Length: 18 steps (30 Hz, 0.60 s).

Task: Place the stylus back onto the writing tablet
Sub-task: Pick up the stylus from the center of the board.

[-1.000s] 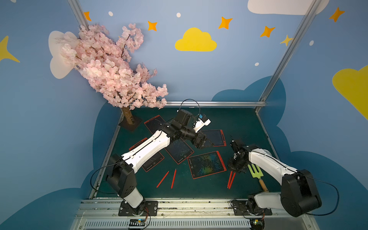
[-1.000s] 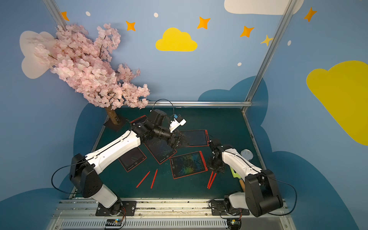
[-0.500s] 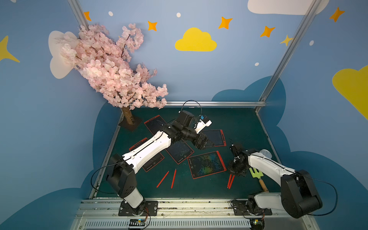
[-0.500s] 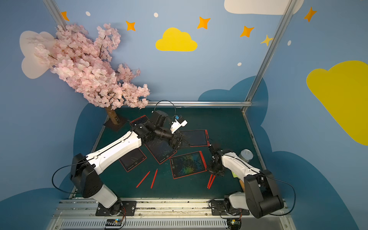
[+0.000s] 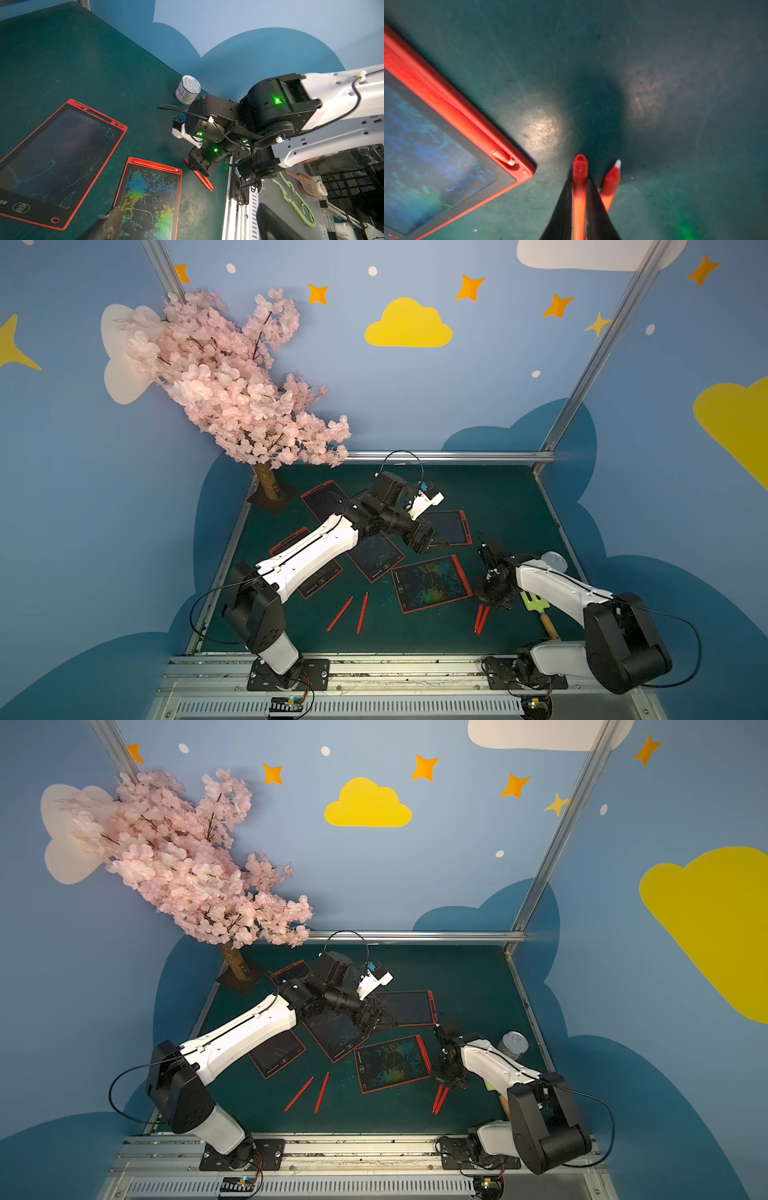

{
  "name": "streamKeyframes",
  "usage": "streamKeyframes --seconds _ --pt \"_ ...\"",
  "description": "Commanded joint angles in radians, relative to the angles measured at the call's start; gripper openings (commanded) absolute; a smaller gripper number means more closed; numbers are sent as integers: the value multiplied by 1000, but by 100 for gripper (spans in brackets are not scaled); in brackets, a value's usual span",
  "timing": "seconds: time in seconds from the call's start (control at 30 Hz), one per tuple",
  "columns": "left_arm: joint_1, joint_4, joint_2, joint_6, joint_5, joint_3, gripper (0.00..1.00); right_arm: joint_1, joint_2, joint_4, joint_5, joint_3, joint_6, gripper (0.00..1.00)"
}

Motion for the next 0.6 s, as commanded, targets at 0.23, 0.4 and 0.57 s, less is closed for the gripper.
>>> streamKeyframes --seconds 0.23,0.4,0.57 --pt "-5 4 5 26 -29 -22 99 32 57 17 72 18 0 13" --pt "-3 22 20 -7 1 -28 99 31 58 28 86 27 -19 12" --pt "14 36 19 -44 2 -28 99 29 55 29 103 86 -40 11"
